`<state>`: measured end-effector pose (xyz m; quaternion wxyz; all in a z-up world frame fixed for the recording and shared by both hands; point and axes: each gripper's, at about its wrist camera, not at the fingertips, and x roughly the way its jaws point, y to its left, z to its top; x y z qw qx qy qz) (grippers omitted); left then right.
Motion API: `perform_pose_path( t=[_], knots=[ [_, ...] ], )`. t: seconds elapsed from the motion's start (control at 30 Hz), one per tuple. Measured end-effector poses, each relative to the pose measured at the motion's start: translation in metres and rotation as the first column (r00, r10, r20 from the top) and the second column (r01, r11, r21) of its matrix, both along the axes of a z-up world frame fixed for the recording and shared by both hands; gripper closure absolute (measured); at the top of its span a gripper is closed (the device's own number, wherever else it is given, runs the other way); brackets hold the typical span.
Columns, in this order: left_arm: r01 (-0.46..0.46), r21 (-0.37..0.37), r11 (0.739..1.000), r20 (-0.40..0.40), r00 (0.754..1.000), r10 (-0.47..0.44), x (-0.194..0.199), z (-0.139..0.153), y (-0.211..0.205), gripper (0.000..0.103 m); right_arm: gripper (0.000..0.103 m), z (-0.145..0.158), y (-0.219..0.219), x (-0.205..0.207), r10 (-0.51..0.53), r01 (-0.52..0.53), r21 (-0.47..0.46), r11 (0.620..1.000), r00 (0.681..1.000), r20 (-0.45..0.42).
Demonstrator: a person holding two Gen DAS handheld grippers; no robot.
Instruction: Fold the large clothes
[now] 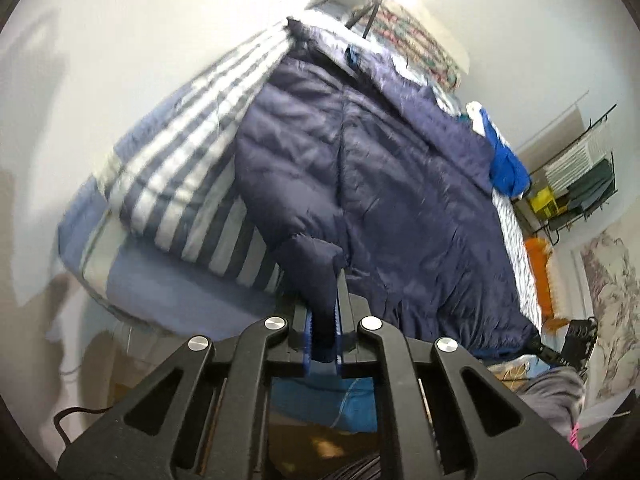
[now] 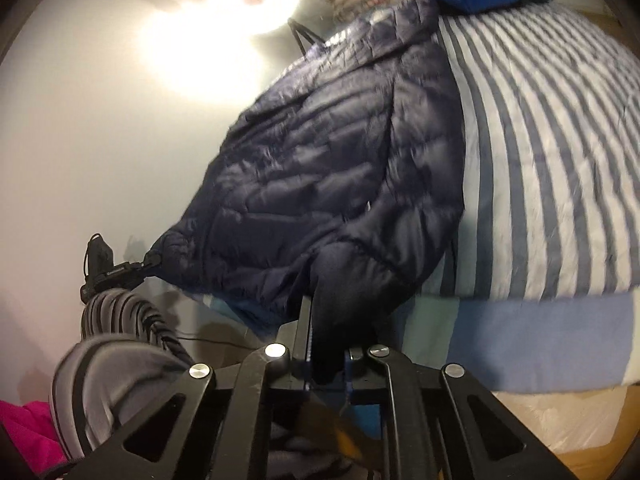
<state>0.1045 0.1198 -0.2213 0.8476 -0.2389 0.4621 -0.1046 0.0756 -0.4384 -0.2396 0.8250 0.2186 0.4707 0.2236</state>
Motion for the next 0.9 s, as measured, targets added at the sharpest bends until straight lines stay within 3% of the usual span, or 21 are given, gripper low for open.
perform_pose_path(
  t=[0.27,0.6,0.9],
  knots=[
    [0.012,0.045,0.999,0.108,0.994,-0.017,0.032,0.058,-0.012,0.098,0.097,0.048,-0.003,0.024,-0.041,0.050,-0.080,0.996,0.993,0.106],
    [-0.001,0.035,0.999,0.243,0.970,-0.007,0.106,0.139,-0.032,0.099,0.099,0.120,-0.006,0.069,-0.132,0.160,-0.126,0.979,0.969,0.207],
    [0.003,0.070,0.998,0.267,0.964,-0.022,0.195,0.155,-0.039,0.099,0.099,0.150,-0.015,0.144,-0.213,0.251,-0.170,0.953,0.953,0.215]
  ],
)
